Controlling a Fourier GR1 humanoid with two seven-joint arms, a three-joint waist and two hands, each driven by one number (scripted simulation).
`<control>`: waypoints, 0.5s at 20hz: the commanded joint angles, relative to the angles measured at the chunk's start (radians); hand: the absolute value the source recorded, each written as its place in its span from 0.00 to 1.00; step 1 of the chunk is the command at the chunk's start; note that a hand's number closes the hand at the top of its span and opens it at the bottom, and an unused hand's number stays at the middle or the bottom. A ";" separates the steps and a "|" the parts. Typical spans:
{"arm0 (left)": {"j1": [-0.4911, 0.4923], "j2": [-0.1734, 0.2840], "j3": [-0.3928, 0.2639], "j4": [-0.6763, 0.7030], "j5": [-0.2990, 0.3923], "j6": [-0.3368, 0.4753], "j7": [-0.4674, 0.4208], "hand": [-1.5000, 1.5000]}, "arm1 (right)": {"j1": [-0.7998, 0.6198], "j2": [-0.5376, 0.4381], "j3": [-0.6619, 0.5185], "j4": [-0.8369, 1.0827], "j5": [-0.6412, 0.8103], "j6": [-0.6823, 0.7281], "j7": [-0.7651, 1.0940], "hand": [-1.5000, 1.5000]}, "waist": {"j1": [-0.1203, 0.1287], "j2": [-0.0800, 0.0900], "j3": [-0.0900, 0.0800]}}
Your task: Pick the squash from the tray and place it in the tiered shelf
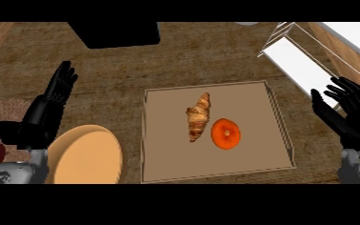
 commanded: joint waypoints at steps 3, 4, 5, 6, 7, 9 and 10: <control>0.010 -0.030 -0.069 0.047 -0.047 0.011 0.040 0.50 | 0.181 0.185 -0.034 0.011 0.166 -0.427 -0.147 0.00 | 0.012 -0.020 0.005; -0.001 -0.032 -0.064 0.019 -0.039 0.021 0.075 0.50 | 0.232 0.263 -0.007 -0.052 0.175 -0.470 -0.196 0.00 | 0.020 -0.029 0.006; -0.004 -0.074 -0.102 0.044 -0.072 0.047 0.061 0.50 | 0.232 0.304 -0.023 -0.092 0.177 -0.516 -0.237 0.00 | 0.025 -0.026 0.006; -0.013 -0.079 -0.098 0.078 -0.077 0.047 0.050 0.50 | 0.287 0.361 0.008 -0.181 0.178 -0.524 -0.278 0.00 | 0.021 -0.028 0.005; -0.019 -0.064 -0.094 0.069 -0.068 0.016 0.049 0.50 | 0.338 0.394 -0.011 -0.213 0.155 -0.471 -0.367 0.00 | 0.050 -0.026 0.007; -0.063 -0.093 -0.131 0.034 -0.102 0.044 0.125 0.50 | 0.441 0.408 0.125 -0.322 0.184 -0.438 -0.342 0.00 | 0.069 -0.025 0.006; -0.081 -0.127 -0.142 0.091 -0.121 0.057 0.104 0.50 | 0.454 0.376 0.170 -0.322 0.204 -0.386 -0.289 0.00 | 0.073 -0.022 0.006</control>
